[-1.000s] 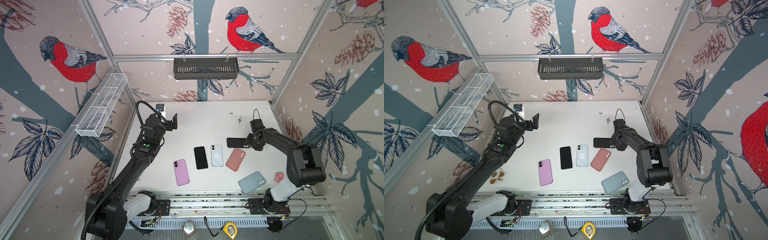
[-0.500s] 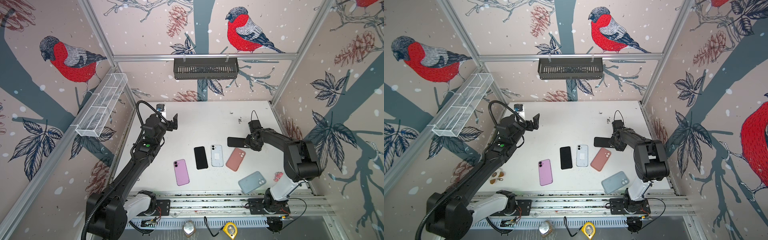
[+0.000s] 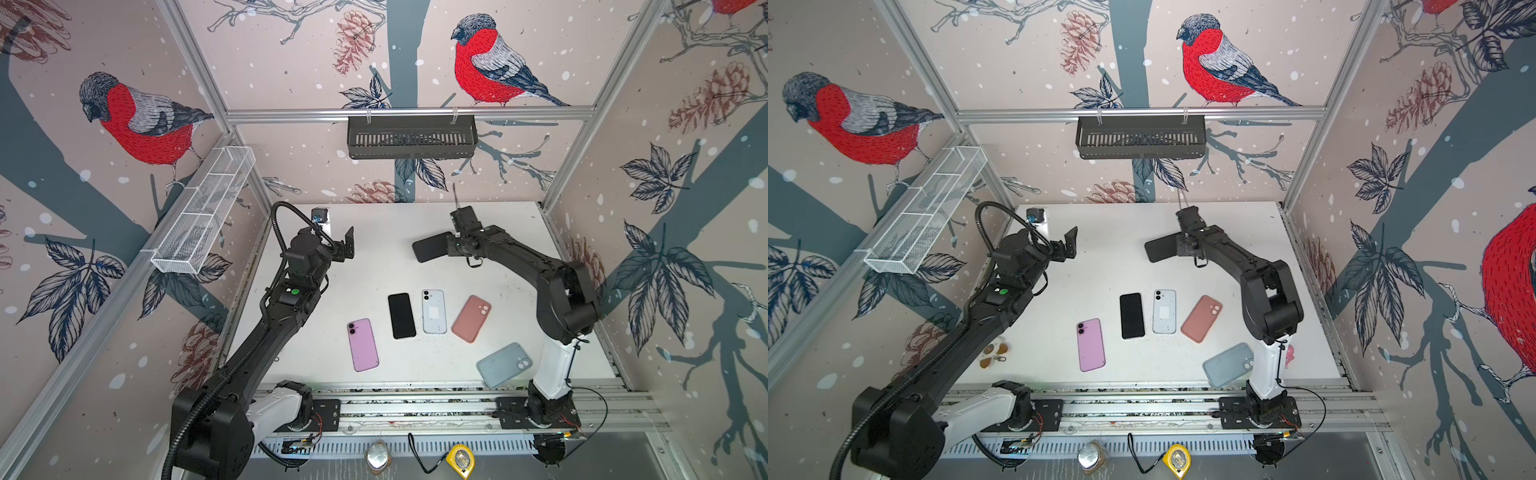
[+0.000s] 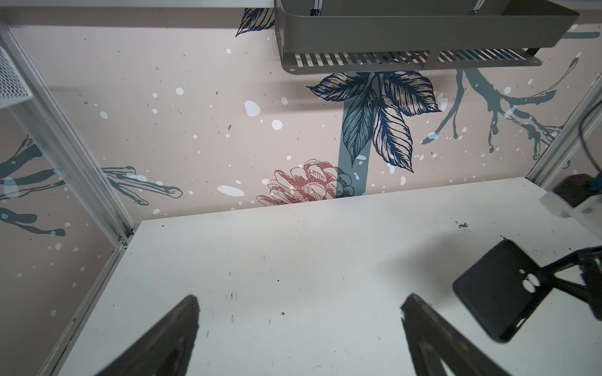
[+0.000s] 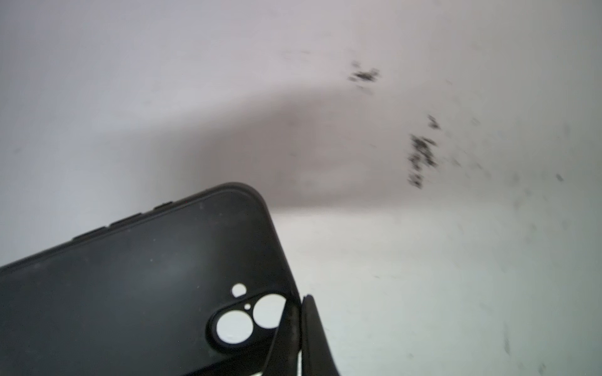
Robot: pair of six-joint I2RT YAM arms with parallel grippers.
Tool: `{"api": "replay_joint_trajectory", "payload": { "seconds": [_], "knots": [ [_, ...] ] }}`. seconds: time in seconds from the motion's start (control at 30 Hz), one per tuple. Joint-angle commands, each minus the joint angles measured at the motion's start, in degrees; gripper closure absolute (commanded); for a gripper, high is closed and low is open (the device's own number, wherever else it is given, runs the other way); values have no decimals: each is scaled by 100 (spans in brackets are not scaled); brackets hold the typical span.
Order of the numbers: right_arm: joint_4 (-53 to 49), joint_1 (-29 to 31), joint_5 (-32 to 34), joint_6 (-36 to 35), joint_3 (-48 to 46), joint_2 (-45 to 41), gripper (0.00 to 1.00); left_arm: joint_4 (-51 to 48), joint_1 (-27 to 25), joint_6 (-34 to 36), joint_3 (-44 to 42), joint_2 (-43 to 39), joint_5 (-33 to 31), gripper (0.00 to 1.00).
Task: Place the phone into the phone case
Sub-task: 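Grasp the black phone case edge with the right gripper and lift it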
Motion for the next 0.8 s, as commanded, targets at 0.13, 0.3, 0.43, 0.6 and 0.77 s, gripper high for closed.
{"api": "replay_joint_trajectory", "payload": {
  "seconds": [0.13, 0.3, 0.43, 0.6, 0.77],
  "knots": [
    [-356, 782, -292, -1671, 1307, 1175, 98, 162, -7, 22, -80, -38, 119, 3],
    [-555, 1142, -51, -1933, 2153, 1768, 97, 158, -7, 20, -72, 17, 120, 3],
    [-896, 1155, 48, -1881, 2898, 2211, 80, 170, -3, 27, -79, 26, 111, 3],
    [-1260, 1067, -27, -1061, 3312, 2227, 56, 175, -3, 29, -61, 41, 128, 3],
    [-1695, 923, -653, 1047, 3191, 2112, 54, 165, -7, 19, -59, 9, 163, 3]
  ]
}}
